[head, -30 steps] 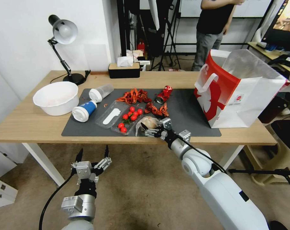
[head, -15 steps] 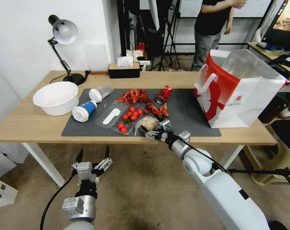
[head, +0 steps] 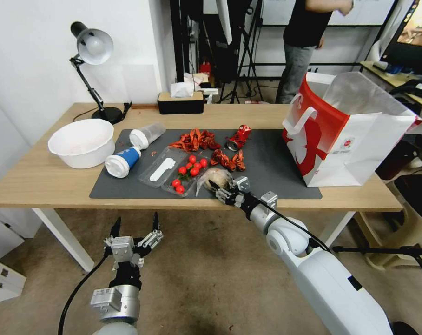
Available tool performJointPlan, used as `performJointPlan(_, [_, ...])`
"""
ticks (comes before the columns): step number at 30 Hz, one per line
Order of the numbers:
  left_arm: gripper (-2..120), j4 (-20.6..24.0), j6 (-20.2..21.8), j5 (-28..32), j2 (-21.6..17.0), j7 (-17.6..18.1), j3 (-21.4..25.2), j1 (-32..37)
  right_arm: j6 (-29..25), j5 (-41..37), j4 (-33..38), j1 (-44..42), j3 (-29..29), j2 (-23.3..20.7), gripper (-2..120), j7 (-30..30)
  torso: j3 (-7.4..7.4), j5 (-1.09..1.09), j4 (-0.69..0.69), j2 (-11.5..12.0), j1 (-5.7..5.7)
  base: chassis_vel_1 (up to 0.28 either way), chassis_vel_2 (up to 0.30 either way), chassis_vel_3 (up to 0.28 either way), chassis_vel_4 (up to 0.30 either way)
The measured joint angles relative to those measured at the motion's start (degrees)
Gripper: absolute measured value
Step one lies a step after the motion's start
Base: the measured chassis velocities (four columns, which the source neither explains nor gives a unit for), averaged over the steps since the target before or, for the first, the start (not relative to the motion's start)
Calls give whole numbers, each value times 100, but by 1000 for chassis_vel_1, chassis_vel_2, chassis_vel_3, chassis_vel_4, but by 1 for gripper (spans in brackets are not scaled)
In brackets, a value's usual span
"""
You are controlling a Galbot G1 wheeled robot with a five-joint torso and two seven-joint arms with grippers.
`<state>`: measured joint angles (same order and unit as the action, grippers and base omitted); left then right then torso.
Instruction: Pick up the trash from the table and place it into the takeout bag.
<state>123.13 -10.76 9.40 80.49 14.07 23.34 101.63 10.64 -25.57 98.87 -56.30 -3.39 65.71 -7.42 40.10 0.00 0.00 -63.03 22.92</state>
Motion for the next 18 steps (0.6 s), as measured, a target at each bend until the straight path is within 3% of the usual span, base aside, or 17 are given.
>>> performJointPlan(8, [100, 2, -23, -5, 11, 4, -16, 22, -273, -175, 252, -193, -271, -45, 6, -31, 1, 1, 0, 1, 0, 0, 0, 0, 0])
performJointPlan(16, [100, 49, -30, -29, 2, 0, 4, 44, -452, -498, 1266, -298, -978, -355, 5, 94, 1, 1, -1, 0, 0, 0, 0, 0, 0])
performJointPlan(18, [100, 69, -32, -44, -3, -6, 7, 60, -416, -828, 1780, -233, -1334, -639, 5, 362, 0, 1, -1, 0, 0, 0, 0, 0, 0])
